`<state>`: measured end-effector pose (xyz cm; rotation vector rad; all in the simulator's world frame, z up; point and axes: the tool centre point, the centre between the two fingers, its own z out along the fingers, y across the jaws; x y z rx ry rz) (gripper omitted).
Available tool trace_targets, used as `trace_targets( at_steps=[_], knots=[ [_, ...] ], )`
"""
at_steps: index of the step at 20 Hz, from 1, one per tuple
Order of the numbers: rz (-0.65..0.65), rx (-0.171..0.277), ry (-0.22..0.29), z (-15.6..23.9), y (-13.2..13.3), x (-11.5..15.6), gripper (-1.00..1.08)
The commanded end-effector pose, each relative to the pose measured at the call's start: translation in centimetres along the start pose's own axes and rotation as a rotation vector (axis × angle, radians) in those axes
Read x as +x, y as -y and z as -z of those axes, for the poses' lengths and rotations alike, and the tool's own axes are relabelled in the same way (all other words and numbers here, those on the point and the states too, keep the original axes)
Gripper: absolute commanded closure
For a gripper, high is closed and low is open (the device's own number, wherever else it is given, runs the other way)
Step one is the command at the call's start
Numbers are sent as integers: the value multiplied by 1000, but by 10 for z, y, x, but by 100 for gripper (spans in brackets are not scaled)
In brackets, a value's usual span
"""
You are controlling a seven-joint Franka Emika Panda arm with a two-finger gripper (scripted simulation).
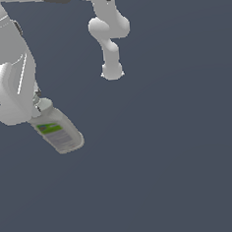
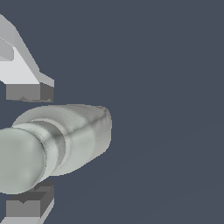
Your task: Pick up the object and move it to a goal position.
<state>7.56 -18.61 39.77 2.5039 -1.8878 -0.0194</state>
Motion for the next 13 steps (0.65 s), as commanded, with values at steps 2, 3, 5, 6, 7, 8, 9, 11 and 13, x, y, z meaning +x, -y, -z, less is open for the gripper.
trace_targets(
  at_steps=[2, 3, 5, 6, 7, 8, 9, 11, 13],
  knots=[
    [1, 12, -7, 12, 3, 5, 108],
    [1, 12, -7, 13, 3, 6, 108],
    [0, 12, -6, 14, 4, 9, 108],
    [0, 12, -6, 15, 4, 9, 108],
    [0, 12, -6, 15, 5, 10, 108],
    [0, 12, -6, 15, 5, 10, 108],
    [0, 12, -6, 16, 5, 11, 108],
    [0, 12, -6, 16, 5, 11, 108],
    [0, 12, -6, 16, 6, 11, 108]
  ],
)
